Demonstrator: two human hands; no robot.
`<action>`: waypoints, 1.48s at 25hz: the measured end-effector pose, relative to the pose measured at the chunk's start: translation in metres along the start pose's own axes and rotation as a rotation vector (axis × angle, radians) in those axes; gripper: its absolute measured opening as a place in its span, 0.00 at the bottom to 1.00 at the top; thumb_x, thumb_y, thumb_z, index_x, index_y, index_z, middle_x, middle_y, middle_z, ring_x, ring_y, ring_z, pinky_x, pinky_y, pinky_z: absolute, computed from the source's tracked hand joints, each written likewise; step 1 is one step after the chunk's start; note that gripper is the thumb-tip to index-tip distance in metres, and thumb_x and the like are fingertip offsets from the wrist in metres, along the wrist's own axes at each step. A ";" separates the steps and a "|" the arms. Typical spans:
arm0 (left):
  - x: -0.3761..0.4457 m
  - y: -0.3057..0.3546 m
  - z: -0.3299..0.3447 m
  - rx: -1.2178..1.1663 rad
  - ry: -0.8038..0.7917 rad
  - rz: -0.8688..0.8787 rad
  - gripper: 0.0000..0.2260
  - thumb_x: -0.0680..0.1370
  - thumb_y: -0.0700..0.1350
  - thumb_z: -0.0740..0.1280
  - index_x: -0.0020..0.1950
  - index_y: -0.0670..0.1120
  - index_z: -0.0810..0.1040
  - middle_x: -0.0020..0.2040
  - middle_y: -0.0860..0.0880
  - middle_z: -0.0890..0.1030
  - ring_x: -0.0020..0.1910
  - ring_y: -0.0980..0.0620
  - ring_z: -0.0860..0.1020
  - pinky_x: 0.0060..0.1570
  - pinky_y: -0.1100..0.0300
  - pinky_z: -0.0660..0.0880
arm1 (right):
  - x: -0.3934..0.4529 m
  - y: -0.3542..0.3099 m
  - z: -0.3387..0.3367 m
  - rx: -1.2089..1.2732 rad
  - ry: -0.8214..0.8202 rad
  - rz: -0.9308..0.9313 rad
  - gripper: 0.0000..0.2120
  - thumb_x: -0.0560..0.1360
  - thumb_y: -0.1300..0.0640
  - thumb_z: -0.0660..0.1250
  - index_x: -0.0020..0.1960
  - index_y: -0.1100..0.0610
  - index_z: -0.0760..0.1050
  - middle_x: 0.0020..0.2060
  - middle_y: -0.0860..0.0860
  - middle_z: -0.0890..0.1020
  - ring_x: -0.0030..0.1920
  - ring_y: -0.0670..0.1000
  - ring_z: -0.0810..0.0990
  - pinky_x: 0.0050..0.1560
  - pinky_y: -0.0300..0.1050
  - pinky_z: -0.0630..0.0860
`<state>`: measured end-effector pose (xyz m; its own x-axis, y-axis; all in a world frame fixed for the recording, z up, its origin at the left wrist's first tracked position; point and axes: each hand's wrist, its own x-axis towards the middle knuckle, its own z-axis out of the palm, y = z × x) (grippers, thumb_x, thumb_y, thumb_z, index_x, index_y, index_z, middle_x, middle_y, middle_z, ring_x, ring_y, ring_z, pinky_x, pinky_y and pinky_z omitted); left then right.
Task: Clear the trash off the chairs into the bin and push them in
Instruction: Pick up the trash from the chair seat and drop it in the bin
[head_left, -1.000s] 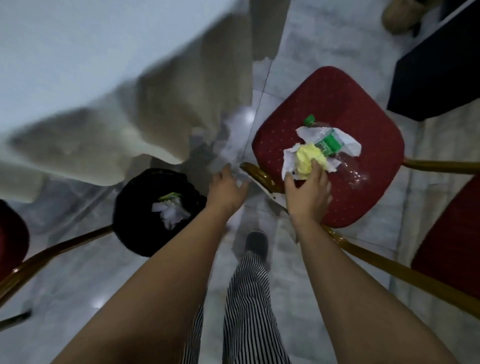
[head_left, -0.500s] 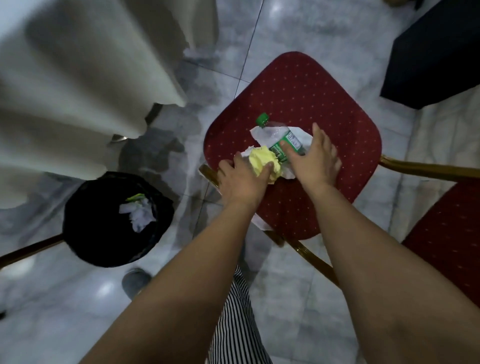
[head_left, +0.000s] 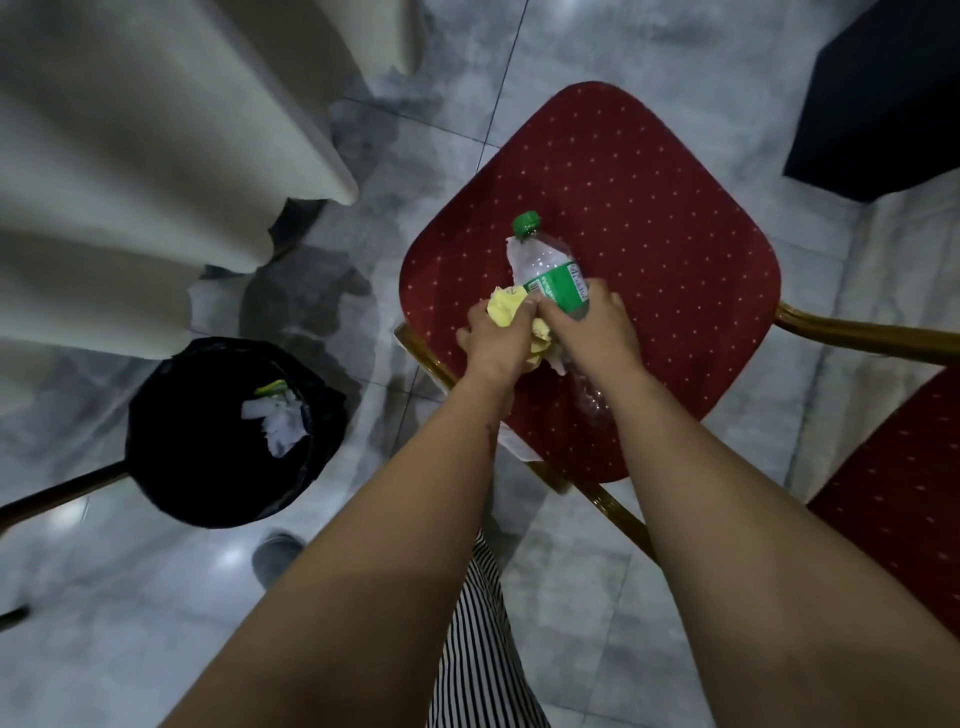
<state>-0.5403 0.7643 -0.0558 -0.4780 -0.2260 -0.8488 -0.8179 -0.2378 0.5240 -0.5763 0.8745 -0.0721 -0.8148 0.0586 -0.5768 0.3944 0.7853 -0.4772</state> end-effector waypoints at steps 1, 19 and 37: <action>0.006 -0.004 -0.004 -0.047 -0.019 -0.021 0.37 0.66 0.67 0.70 0.69 0.49 0.72 0.71 0.44 0.71 0.61 0.47 0.76 0.59 0.54 0.76 | -0.003 -0.001 0.004 0.044 -0.011 0.007 0.32 0.73 0.36 0.66 0.69 0.56 0.69 0.61 0.57 0.75 0.59 0.59 0.76 0.54 0.49 0.73; -0.048 -0.065 -0.219 -0.226 -0.101 0.133 0.09 0.78 0.51 0.68 0.46 0.47 0.82 0.41 0.47 0.84 0.41 0.49 0.82 0.46 0.56 0.79 | -0.147 -0.099 0.147 0.228 -0.068 -0.031 0.34 0.63 0.30 0.67 0.60 0.51 0.75 0.52 0.50 0.82 0.52 0.53 0.82 0.55 0.53 0.78; -0.001 -0.185 -0.424 -0.277 0.169 -0.051 0.26 0.70 0.61 0.68 0.59 0.44 0.80 0.54 0.41 0.84 0.50 0.43 0.84 0.55 0.47 0.81 | -0.191 -0.151 0.368 0.063 -0.414 -0.015 0.29 0.74 0.41 0.69 0.66 0.58 0.68 0.59 0.56 0.78 0.56 0.56 0.79 0.50 0.45 0.72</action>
<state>-0.2524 0.4078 -0.1217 -0.3594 -0.3554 -0.8628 -0.7100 -0.4959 0.5000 -0.3240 0.5178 -0.1334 -0.5859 -0.2151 -0.7813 0.4196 0.7443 -0.5196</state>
